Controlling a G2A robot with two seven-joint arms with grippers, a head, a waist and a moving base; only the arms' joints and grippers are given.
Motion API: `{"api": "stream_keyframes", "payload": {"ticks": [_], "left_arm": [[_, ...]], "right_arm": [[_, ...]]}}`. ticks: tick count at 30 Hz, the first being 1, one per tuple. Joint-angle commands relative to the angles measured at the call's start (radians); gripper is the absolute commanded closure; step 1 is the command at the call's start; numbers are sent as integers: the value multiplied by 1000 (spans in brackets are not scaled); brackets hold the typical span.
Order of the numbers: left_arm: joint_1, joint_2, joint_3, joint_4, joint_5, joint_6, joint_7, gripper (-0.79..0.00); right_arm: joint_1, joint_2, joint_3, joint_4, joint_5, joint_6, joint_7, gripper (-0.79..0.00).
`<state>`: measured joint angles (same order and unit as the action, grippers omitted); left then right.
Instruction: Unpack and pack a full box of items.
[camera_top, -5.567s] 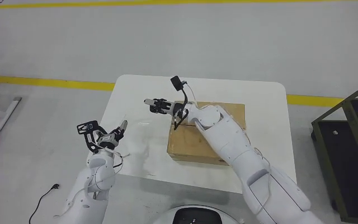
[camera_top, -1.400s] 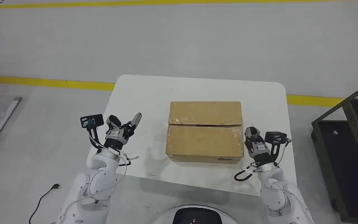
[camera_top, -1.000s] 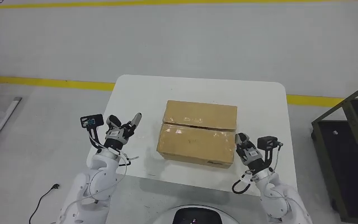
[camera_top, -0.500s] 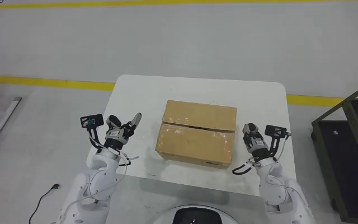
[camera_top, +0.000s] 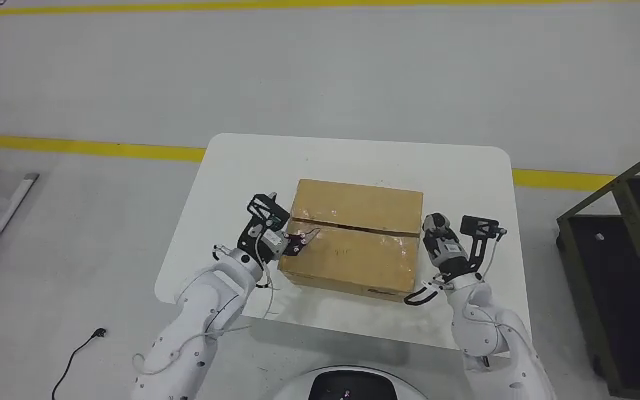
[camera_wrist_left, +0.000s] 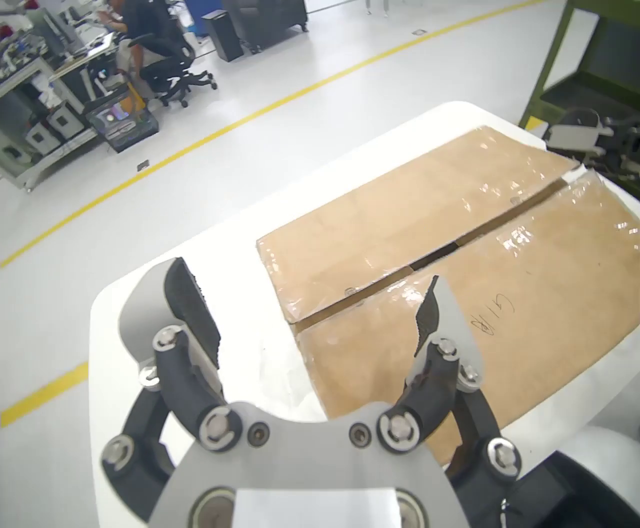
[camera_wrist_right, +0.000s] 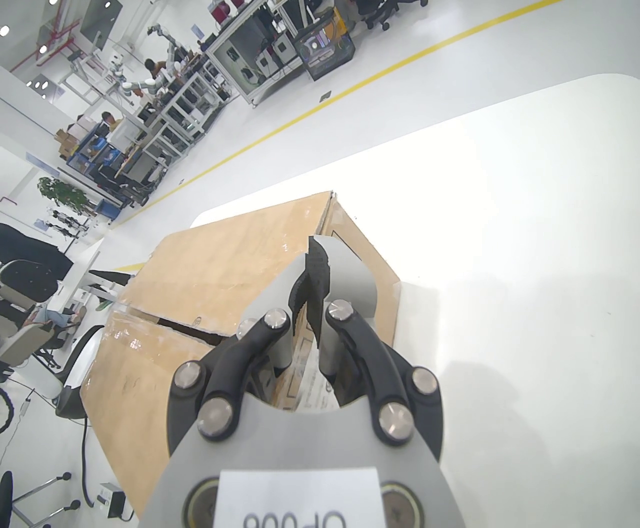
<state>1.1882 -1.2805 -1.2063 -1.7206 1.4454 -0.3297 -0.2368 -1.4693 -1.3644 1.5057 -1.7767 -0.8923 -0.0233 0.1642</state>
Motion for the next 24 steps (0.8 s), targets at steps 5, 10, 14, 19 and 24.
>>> {"api": "stream_keyframes", "payload": {"ticks": [5, 10, 14, 19, 24], "left_arm": [[-9, 0, 8, 8, 1, -19, 2, -785], [-9, 0, 8, 8, 1, -19, 2, -785], [-9, 0, 8, 8, 1, -19, 2, -785], [-40, -9, 48, 56, 41, 47, -22, -785], [-163, -31, 129, 156, 44, 51, -46, -785]], "right_arm": [[1, 1, -4, 1, 2, 6, 0, 0], [-17, 1, 7, -5, 18, 32, -15, 0], [-30, 2, 3, -7, 23, 28, -10, 0], [-22, 4, -4, -11, 11, 26, 0, 0], [-10, 6, -3, -26, -6, 32, 1, 0]]}}
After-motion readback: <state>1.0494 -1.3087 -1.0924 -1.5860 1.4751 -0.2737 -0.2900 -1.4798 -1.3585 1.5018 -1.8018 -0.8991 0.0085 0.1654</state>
